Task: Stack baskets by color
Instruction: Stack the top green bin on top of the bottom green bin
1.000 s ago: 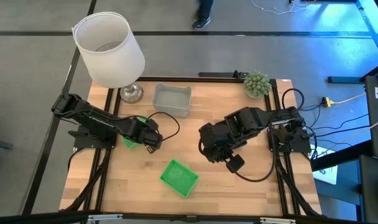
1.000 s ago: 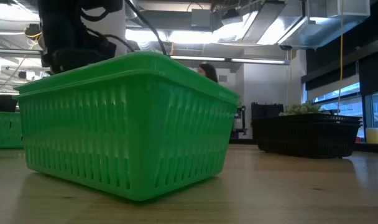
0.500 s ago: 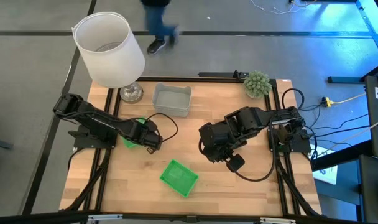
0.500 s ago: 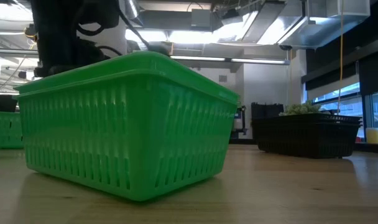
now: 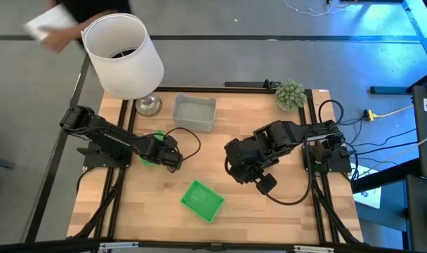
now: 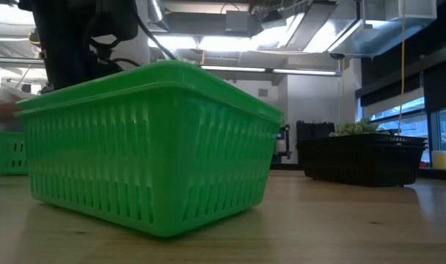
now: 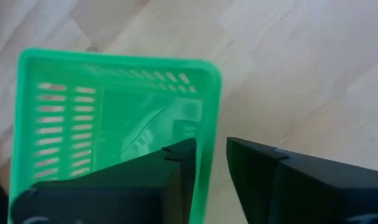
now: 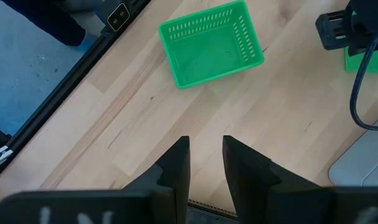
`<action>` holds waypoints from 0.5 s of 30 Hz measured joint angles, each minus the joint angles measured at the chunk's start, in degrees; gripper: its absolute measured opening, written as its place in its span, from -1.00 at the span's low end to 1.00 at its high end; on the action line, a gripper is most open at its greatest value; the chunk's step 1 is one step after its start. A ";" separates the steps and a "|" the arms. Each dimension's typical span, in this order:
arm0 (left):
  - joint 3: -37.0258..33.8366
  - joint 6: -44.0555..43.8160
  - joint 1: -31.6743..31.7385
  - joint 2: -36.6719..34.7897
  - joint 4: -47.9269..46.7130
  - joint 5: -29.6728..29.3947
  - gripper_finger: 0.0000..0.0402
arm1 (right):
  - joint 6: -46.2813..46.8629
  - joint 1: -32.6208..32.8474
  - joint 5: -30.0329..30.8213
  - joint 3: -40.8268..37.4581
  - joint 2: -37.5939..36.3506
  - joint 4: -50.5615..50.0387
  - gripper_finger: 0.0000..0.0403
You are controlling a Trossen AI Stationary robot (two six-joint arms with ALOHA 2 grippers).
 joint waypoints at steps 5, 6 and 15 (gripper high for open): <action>-0.01 0.01 0.11 0.00 0.22 3.01 -0.93 | -0.23 0.00 0.00 0.00 0.00 -0.02 -0.53; -0.01 -0.05 0.11 -0.02 0.25 3.36 -0.96 | -0.44 0.00 0.00 0.00 0.00 -0.02 -0.53; 9.13 10.18 -4.90 -0.02 -0.70 4.44 -0.99 | -1.18 0.02 -0.01 -0.01 -0.08 -0.60 -0.53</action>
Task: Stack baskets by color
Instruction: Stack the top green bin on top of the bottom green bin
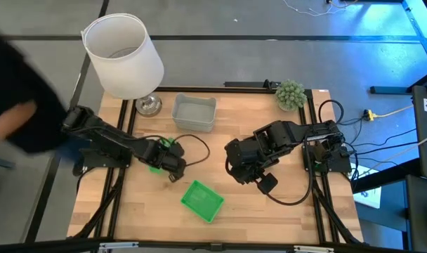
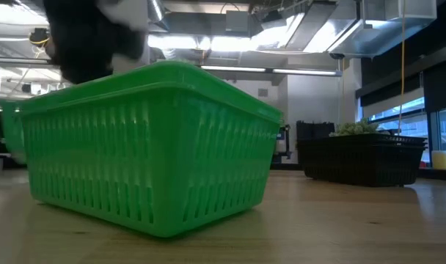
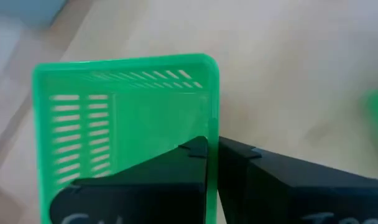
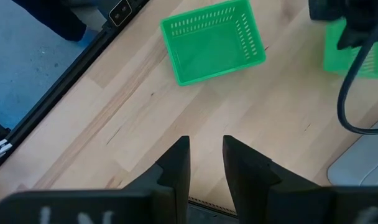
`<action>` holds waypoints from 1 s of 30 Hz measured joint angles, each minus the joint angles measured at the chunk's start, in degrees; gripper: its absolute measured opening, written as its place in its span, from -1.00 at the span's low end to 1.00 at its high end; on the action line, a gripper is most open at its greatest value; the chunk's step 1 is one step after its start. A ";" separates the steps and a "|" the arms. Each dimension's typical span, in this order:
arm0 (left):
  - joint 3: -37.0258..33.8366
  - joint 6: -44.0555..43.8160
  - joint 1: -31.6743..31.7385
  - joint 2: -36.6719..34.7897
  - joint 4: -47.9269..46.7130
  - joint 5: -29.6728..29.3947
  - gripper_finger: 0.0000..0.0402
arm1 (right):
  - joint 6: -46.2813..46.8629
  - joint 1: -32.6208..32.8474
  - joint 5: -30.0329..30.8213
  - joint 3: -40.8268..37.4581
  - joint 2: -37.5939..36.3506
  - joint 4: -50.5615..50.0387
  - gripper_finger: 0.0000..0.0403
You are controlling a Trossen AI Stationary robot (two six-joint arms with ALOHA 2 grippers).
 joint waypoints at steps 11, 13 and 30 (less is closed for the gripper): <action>20.52 11.25 -9.83 -0.01 -1.04 -1.71 -1.00 | 1.67 0.04 -5.43 -0.03 -7.05 -0.08 -0.53; 24.20 12.98 -11.31 0.42 -0.96 -3.79 -1.00 | 2.99 0.02 -5.41 -0.01 -8.76 -0.06 -0.53; 43.14 36.84 -14.77 19.48 -1.51 3.38 -1.00 | 10.55 0.02 -4.86 0.01 -15.31 4.25 -0.53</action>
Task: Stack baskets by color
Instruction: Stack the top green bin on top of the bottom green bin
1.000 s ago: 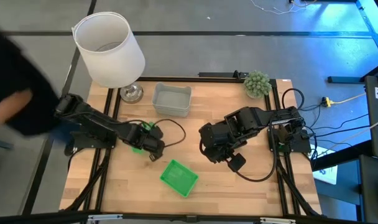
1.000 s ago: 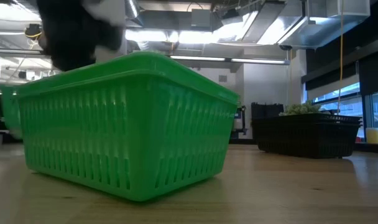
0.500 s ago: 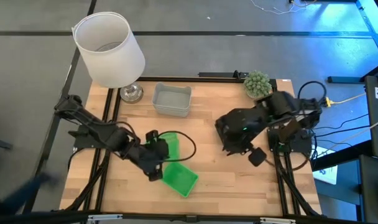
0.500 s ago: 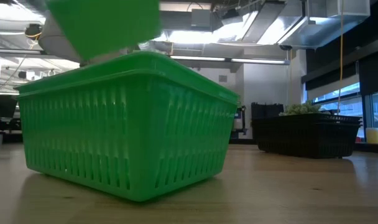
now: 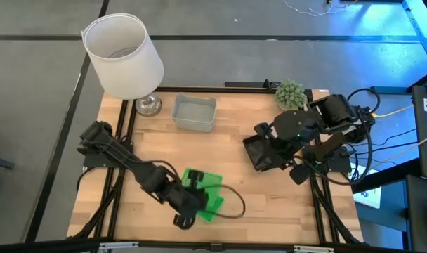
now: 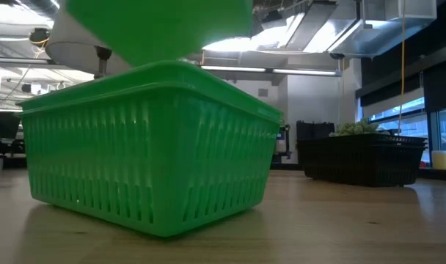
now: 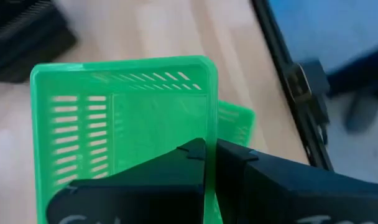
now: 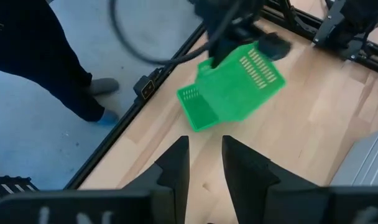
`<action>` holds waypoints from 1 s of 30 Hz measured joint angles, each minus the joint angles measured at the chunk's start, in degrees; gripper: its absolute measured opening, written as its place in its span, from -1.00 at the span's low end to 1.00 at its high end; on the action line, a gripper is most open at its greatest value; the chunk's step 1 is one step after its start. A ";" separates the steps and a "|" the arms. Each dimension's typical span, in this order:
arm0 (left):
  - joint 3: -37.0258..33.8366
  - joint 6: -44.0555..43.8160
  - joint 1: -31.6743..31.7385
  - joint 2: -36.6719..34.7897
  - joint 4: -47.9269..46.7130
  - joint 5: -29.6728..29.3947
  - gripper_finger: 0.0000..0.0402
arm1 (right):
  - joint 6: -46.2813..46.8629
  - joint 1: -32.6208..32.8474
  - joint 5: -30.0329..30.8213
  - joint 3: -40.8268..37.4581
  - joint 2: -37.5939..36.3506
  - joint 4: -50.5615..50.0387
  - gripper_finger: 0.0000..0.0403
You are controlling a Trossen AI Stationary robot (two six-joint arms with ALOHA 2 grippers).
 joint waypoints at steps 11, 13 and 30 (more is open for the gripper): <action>0.45 5.28 -0.29 6.41 0.74 7.36 -1.00 | 0.11 -0.02 -0.04 0.00 0.24 0.35 -0.53; 0.45 5.73 -0.26 7.25 0.62 7.39 -1.00 | 0.12 -0.02 -0.03 0.00 0.24 0.37 -0.53; 0.27 11.51 1.11 9.46 1.23 12.86 -1.00 | 1.41 -0.02 -0.09 0.00 0.24 0.74 -0.53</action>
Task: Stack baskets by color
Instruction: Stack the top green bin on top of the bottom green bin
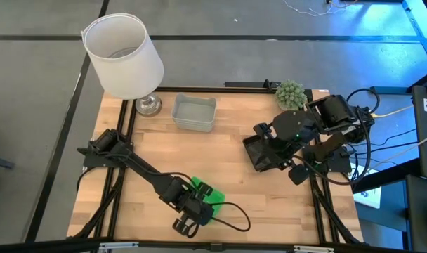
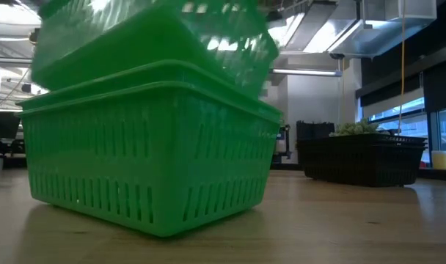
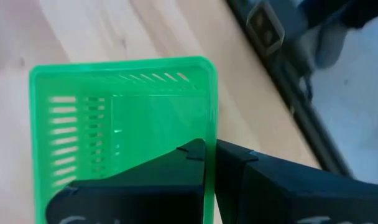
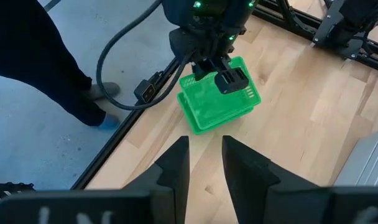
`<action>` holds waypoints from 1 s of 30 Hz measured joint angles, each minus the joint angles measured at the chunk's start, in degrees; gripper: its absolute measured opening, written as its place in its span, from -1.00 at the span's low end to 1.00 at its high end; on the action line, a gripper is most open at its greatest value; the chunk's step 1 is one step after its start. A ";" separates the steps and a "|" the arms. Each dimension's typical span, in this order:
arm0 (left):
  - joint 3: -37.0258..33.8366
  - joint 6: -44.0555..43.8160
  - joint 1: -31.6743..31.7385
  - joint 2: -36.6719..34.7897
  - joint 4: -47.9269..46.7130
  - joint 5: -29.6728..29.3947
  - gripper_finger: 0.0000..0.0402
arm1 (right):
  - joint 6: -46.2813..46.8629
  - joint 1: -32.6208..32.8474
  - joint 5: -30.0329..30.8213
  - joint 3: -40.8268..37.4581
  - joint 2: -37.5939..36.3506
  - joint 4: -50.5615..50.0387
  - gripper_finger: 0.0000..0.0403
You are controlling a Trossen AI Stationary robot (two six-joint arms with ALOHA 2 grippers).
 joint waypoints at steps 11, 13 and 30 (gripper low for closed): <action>0.14 -1.16 0.15 1.72 1.73 -1.74 -0.88 | 0.00 0.00 0.00 0.00 0.00 -0.03 -0.53; 0.13 -1.00 0.13 1.72 1.35 -2.07 -0.83 | 0.00 0.00 0.00 0.00 0.00 -0.02 -0.53; 0.13 -1.92 0.28 1.72 1.38 -2.85 -0.87 | 0.00 0.00 0.00 0.00 0.00 -0.04 -0.53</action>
